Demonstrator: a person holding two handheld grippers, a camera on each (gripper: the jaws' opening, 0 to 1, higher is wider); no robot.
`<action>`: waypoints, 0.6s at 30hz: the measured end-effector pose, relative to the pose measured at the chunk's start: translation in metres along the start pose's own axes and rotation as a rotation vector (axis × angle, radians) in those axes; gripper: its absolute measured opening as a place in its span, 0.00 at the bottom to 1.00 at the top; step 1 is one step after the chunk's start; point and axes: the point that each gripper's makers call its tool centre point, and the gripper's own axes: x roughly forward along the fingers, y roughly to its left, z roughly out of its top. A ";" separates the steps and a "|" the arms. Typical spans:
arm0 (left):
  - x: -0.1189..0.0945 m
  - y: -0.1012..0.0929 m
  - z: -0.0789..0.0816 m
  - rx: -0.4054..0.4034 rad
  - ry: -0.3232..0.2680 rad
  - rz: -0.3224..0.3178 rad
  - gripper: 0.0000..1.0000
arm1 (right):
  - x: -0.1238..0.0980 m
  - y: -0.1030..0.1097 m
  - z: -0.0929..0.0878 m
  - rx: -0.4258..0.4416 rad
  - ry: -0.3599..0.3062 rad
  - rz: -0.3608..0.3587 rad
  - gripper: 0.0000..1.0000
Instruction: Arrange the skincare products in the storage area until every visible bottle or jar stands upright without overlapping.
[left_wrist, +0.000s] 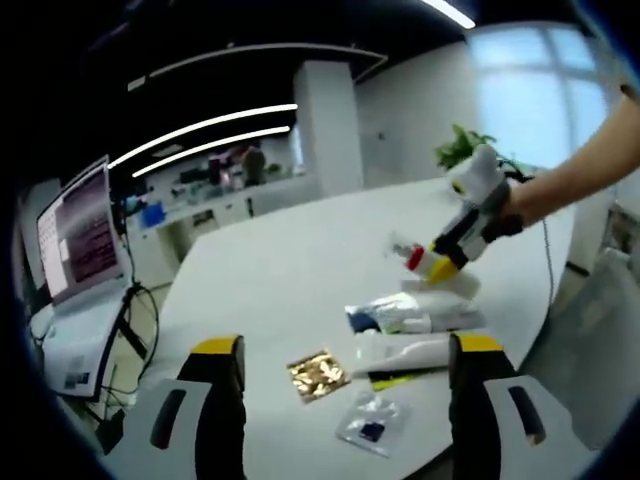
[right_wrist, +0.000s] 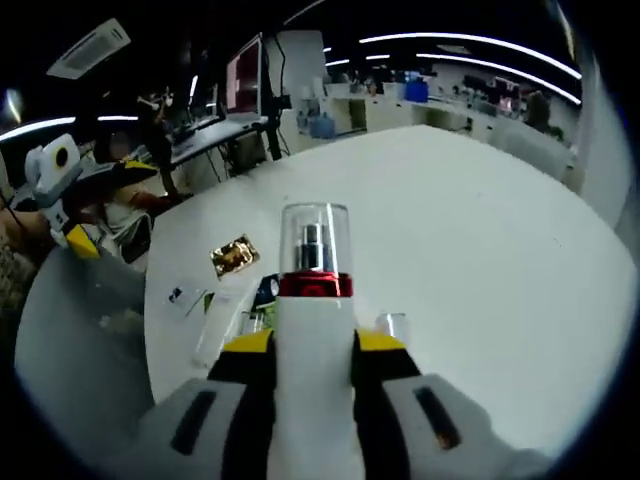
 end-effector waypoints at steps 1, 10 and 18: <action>0.000 0.000 0.000 -0.004 0.001 -0.002 0.83 | -0.005 0.003 0.002 0.013 -0.018 0.006 0.28; 0.000 -0.012 0.010 -0.046 -0.007 -0.045 0.86 | -0.032 0.019 0.008 0.091 -0.125 0.036 0.28; 0.014 -0.045 0.041 -0.095 -0.060 -0.151 0.86 | -0.051 0.035 0.020 0.136 -0.222 0.087 0.28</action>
